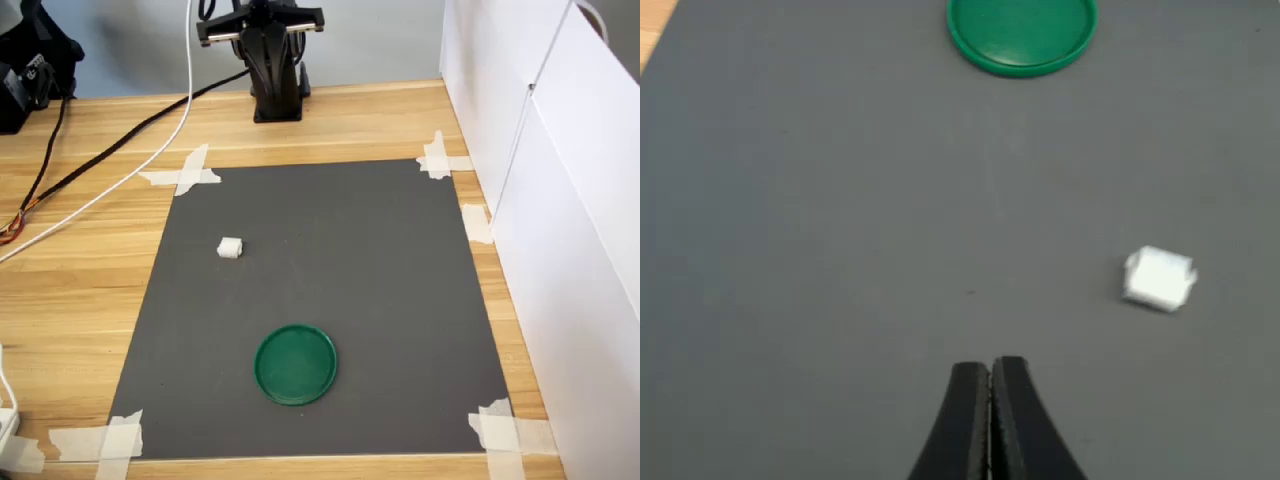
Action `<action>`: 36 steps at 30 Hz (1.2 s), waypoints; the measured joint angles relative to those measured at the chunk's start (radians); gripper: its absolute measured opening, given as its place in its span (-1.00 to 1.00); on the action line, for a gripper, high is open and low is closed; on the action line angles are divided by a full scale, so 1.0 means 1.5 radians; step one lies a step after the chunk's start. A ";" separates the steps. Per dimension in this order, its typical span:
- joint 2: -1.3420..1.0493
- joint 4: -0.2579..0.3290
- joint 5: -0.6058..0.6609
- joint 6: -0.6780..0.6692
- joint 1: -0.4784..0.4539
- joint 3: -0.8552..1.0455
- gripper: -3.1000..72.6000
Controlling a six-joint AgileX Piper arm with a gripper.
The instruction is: Grasp a white terminal and put it in the green lid.
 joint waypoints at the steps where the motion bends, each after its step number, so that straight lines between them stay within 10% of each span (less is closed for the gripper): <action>1: 0.019 -0.014 0.000 0.000 0.000 -0.011 -0.97; 17: 0.312 -0.188 0.084 -0.004 -0.015 -0.210 -0.97; 36: 0.475 -0.172 0.264 -0.295 -0.052 -0.348 -0.97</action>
